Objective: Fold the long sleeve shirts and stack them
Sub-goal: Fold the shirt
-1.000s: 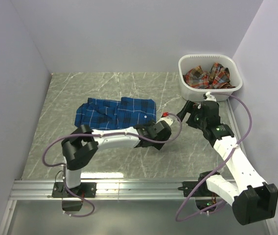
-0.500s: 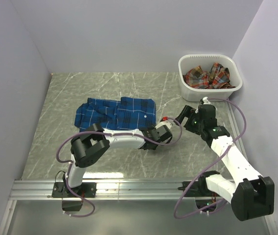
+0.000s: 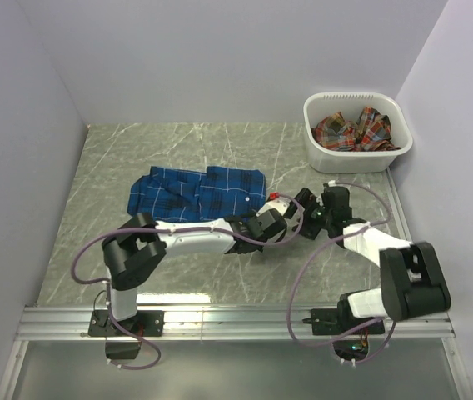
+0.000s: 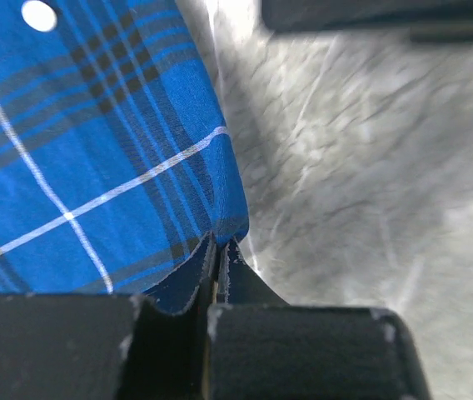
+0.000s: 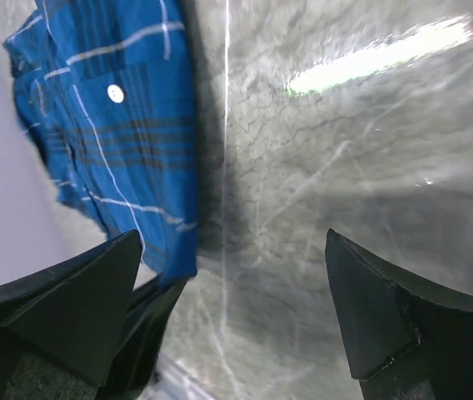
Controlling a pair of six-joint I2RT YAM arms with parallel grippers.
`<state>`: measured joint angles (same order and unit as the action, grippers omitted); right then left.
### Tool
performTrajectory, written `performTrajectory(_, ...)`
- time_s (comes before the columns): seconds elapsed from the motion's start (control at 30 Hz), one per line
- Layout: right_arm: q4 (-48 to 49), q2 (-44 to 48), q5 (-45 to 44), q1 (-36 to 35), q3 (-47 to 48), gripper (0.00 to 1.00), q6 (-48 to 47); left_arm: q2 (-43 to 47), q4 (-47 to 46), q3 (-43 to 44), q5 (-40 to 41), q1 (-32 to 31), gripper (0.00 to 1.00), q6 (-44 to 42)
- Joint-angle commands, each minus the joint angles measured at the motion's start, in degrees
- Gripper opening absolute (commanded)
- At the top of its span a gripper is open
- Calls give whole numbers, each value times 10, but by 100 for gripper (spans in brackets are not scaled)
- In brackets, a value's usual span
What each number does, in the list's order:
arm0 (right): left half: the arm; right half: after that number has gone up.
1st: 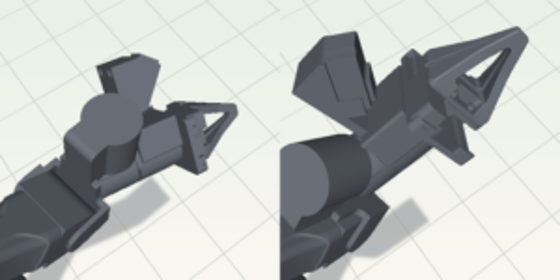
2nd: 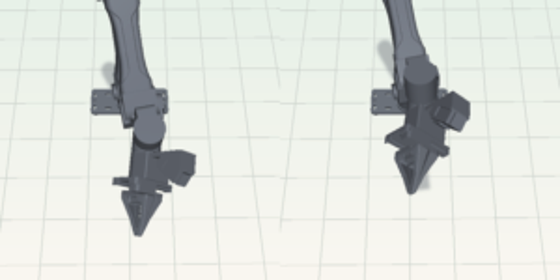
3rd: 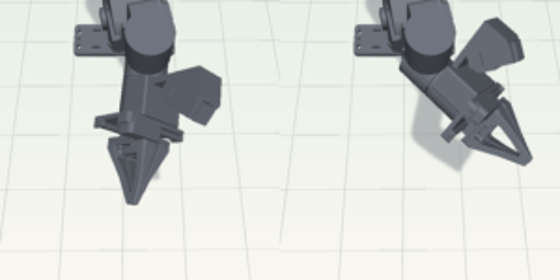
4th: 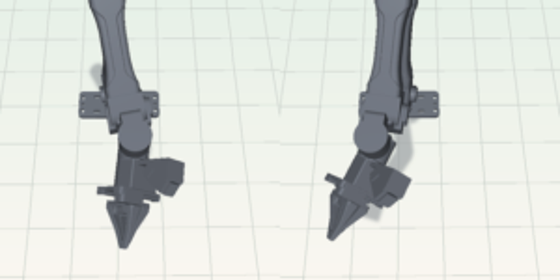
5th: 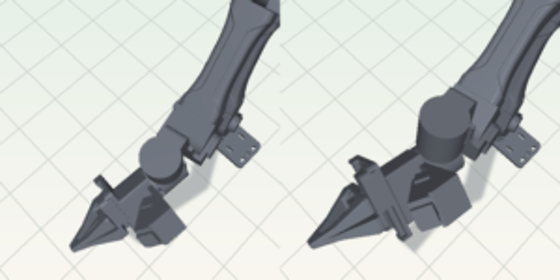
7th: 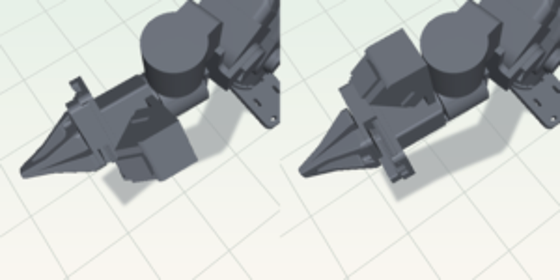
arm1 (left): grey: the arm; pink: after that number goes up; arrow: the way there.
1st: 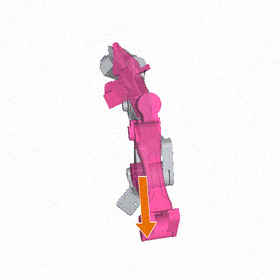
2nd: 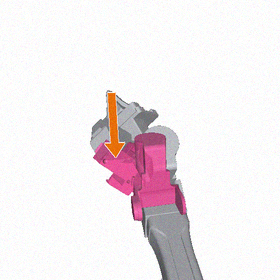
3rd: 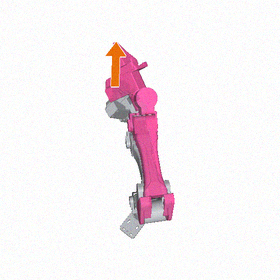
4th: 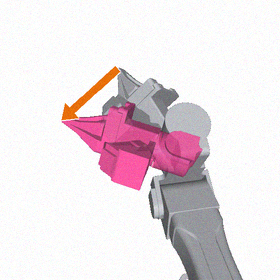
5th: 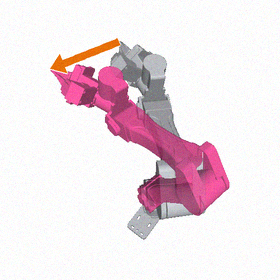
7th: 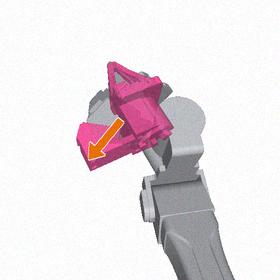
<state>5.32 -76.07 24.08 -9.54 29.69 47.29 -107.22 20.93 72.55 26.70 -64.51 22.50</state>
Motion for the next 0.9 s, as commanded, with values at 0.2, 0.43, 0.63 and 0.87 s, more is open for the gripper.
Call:
performTrajectory(0.2, 280, -194, 134, -36, 18, 97, 133, 58, -44, -23, -56, 6, 0, 42)
performTrajectory(0.43, 293, -260, 111, -79, 67, 92, 131, 66, -53, -20, -88, 7, 1, 61)
performTrajectory(0.63, 332, -303, 86, -95, 79, 84, 143, 67, -69, -20, -127, 7, 1, 77)
performTrajectory(0.87, 355, -332, 71, -98, 86, 58, 132, 81, -77, -25, -156, 8, 7, 98)
